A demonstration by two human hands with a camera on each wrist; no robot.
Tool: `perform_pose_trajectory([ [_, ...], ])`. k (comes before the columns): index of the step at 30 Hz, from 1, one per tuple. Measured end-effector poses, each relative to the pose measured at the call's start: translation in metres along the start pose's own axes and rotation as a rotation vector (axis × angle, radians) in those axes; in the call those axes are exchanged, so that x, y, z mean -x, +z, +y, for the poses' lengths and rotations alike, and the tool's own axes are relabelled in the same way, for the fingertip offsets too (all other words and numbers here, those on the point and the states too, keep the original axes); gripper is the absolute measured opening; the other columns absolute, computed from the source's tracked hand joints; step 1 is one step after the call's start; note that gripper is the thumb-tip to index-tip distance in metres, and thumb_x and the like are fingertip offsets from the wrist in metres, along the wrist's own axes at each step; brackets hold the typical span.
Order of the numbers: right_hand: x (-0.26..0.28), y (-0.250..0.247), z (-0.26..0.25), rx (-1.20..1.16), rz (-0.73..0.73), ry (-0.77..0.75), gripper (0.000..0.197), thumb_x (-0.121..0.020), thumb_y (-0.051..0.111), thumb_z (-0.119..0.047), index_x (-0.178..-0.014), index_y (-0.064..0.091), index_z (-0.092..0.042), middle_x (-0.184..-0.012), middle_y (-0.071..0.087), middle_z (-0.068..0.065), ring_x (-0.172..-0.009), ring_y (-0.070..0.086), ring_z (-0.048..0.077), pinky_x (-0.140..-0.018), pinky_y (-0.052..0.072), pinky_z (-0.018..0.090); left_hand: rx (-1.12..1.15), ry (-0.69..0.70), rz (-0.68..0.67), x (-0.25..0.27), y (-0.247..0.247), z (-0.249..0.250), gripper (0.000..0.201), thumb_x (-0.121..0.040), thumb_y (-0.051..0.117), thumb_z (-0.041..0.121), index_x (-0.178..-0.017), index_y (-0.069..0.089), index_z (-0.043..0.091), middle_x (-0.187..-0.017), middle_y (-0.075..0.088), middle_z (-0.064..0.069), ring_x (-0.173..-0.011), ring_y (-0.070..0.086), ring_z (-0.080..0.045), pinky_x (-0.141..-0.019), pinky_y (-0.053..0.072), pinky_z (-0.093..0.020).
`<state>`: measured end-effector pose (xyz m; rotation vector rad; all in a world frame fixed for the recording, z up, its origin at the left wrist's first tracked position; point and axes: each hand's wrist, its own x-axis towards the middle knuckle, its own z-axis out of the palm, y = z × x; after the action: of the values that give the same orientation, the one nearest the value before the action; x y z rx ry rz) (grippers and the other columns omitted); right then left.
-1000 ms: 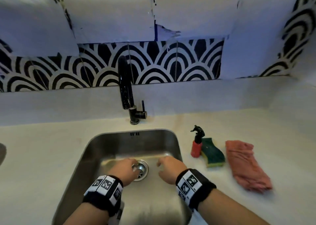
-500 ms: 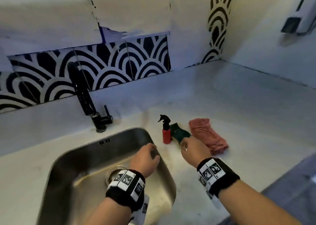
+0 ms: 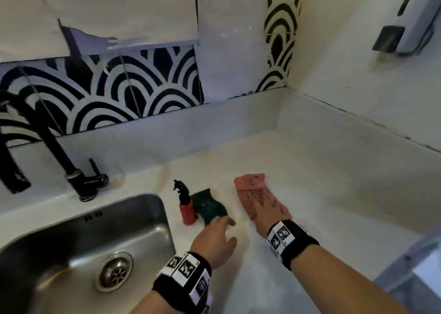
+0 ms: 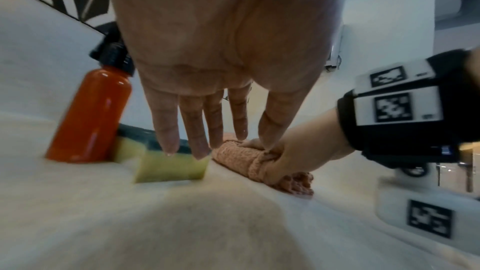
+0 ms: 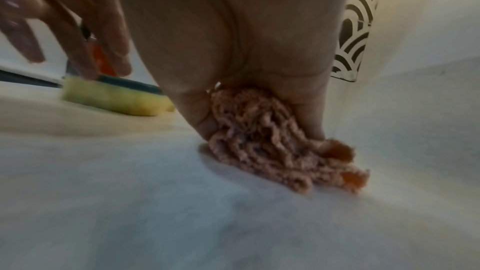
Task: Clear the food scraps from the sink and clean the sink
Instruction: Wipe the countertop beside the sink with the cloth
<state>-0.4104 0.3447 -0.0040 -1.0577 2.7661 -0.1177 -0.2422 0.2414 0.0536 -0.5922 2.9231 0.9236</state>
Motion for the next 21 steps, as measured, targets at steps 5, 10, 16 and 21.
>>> perform_pose_trajectory([
  [5, -0.075, -0.012, 0.037, -0.043, -0.051, 0.035, 0.075, -0.088, 0.03, -0.033, -0.146, -0.016, -0.042, -0.16, -0.01, 0.006, -0.146, -0.002, 0.037, -0.118, 0.009, 0.053, 0.007, 0.049, 0.04, -0.029, 0.008, 0.03, 0.041, -0.093, 0.048, 0.032, -0.133, 0.041, 0.029, -0.139, 0.04, 0.01, -0.121, 0.048, -0.012, -0.098, 0.041, -0.026],
  [10, -0.135, -0.029, 0.034, -0.008, -0.088, -0.135, 0.074, -0.084, 0.043, -0.035, -0.146, 0.005, -0.046, -0.16, 0.001, 0.0, -0.146, 0.005, 0.033, -0.117, 0.011, 0.052, -0.019, 0.066, 0.031, -0.082, 0.016, 0.048, 0.056, -0.096, 0.04, 0.014, -0.149, 0.022, 0.019, -0.157, 0.017, -0.001, -0.14, 0.029, -0.017, -0.114, 0.027, -0.027],
  [16, -0.146, -0.032, 0.031, 0.007, -0.02, -0.327, 0.054, -0.095, 0.038, -0.016, -0.145, 0.029, -0.035, -0.158, 0.014, -0.003, -0.145, 0.016, 0.029, -0.117, 0.022, 0.044, -0.036, 0.066, 0.005, -0.145, 0.027, 0.042, 0.07, -0.094, 0.042, 0.015, -0.152, 0.003, 0.013, -0.159, 0.006, -0.006, -0.146, 0.011, -0.025, -0.117, 0.022, -0.037],
  [21, -0.098, -0.033, 0.037, -0.023, -0.073, -0.407, 0.066, -0.09, 0.047, -0.027, -0.15, 0.02, -0.028, -0.16, 0.004, 0.0, -0.146, 0.013, 0.024, -0.119, 0.018, 0.041, -0.104, 0.092, 0.183, -0.157, 0.046, 0.029, 0.062, -0.092, 0.052, 0.02, -0.148, 0.025, 0.017, -0.157, 0.011, -0.013, -0.137, -0.02, 0.011, -0.107, -0.024, -0.015],
])
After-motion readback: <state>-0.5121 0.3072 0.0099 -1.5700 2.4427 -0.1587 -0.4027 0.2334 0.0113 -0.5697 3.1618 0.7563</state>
